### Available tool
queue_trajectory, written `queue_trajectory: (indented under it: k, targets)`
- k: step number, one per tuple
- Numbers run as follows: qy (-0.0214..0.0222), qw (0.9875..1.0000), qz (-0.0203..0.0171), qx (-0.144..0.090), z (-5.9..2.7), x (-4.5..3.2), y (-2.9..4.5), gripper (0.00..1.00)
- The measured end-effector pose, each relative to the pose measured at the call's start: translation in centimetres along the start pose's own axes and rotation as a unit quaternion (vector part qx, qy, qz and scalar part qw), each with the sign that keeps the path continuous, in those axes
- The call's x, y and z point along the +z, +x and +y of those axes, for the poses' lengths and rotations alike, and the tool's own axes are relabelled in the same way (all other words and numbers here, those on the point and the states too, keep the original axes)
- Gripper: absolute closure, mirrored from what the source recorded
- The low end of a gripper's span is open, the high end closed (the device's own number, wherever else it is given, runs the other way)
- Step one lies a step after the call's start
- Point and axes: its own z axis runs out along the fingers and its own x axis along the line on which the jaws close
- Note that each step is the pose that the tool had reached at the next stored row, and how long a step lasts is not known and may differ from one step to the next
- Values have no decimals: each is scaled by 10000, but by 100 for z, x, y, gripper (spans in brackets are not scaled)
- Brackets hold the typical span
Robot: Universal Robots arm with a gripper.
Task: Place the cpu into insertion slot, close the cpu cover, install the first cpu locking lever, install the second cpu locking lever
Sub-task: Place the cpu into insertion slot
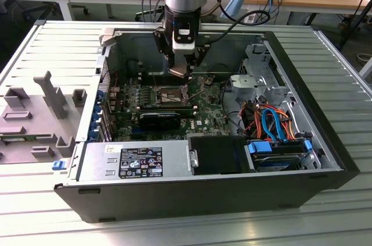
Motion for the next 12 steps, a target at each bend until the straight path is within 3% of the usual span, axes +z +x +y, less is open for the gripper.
queue_trajectory:
  k: [12]
  targets:
    - [0,10000,-1,32,0,1,0,45]
